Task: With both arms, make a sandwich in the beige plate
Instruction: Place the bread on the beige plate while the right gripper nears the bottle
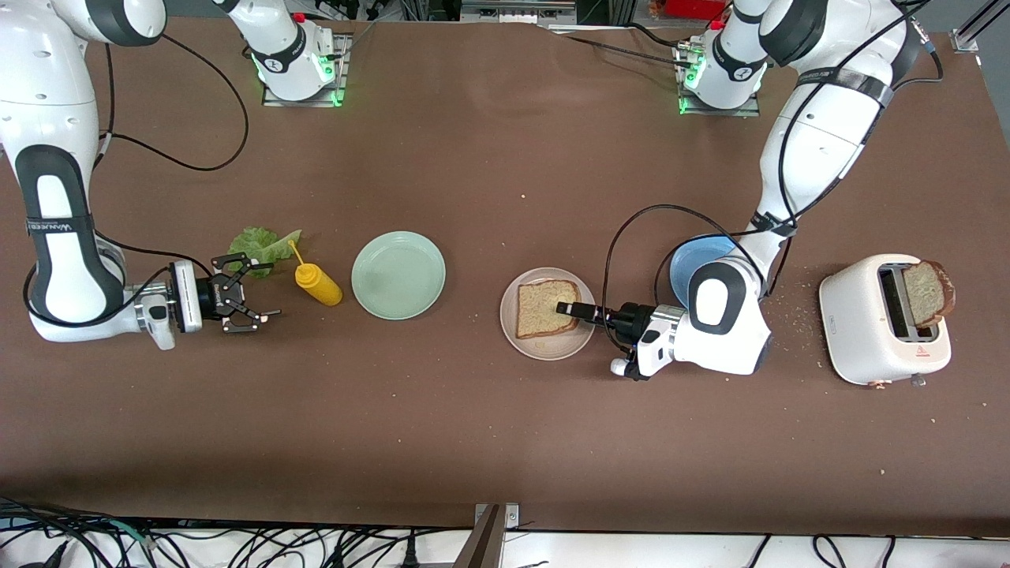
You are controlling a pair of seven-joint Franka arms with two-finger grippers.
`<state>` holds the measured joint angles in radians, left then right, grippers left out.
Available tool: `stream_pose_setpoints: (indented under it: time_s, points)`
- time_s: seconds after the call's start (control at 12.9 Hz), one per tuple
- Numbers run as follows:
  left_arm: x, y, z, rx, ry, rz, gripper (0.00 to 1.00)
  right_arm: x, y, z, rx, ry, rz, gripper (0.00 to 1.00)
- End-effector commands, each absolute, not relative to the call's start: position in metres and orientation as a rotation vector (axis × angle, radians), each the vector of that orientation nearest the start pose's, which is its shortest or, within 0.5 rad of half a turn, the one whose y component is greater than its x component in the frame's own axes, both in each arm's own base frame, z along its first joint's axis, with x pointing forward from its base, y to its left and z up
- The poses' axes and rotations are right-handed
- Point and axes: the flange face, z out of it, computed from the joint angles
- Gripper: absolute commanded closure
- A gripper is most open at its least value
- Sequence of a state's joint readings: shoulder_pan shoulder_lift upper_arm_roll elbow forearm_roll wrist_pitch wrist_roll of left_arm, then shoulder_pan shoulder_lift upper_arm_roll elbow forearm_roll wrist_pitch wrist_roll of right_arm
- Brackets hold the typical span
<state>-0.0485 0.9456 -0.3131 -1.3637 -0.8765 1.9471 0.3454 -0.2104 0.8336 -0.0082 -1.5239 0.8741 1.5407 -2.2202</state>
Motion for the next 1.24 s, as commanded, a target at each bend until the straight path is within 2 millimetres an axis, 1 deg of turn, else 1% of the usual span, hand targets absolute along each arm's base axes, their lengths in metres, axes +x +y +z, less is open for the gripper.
stream_pose_setpoints:
  time_s: [0.0, 0.08, 0.31, 0.39, 0.46, 0.54, 0.62, 0.77, 0.85, 0.93, 1.01, 1.08, 1.16]
  points:
    - [0.671, -0.260, 0.190, 2.099, -0.132, -0.332, 0.00, 0.641, -0.039, 0.138, -1.325, -1.515, -0.672, 0.00]
    - [0.671, -0.260, 0.192, 2.116, -0.152, -0.329, 0.00, 0.641, -0.036, 0.137, -1.314, -1.516, -0.682, 0.00]
    - [0.672, -0.257, 0.212, 2.245, -0.292, -0.311, 0.00, 0.643, -0.020, 0.138, -1.282, -1.504, -0.707, 0.00]
    - [0.672, -0.257, 0.218, 2.290, -0.321, -0.313, 0.00, 0.642, -0.016, 0.132, -1.278, -1.481, -0.715, 0.00]
    - [0.670, -0.263, 0.225, 2.351, -0.367, -0.321, 0.00, 0.641, -0.010, 0.127, -1.270, -1.473, -0.715, 0.00]
    - [0.669, -0.265, 0.230, 2.422, -0.402, -0.329, 0.00, 0.641, -0.004, 0.126, -1.261, -1.463, -0.726, 0.00]
    - [0.668, -0.269, 0.235, 2.493, -0.411, -0.343, 0.00, 0.642, -0.002, 0.125, -1.262, -1.462, -0.727, 0.00]
    - [0.661, -0.284, 0.249, 2.603, -0.428, -0.353, 0.00, 0.642, 0.003, 0.124, -1.259, -1.453, -0.732, 0.00]
    - [0.661, -0.285, 0.252, 2.643, -0.431, -0.350, 0.00, 0.642, 0.005, 0.123, -1.255, -1.452, -0.731, 0.00]
    - [0.662, -0.283, 0.263, 2.687, -0.463, -0.324, 0.00, 0.641, 0.007, 0.122, -1.262, -1.442, -0.720, 0.03]
    - [0.666, -0.277, 0.282, 2.734, -0.492, -0.282, 0.00, 0.642, 0.010, 0.123, -1.266, -1.439, -0.707, 0.12]
    - [0.669, -0.269, 0.301, 2.767, -0.501, -0.242, 0.00, 0.642, 0.014, 0.123, -1.277, -1.429, -0.681, 0.17]
    - [0.671, -0.260, 0.318, 2.796, -0.510, -0.223, 0.00, 0.640, 0.016, 0.122, -1.294, -1.399, -0.648, 0.27]
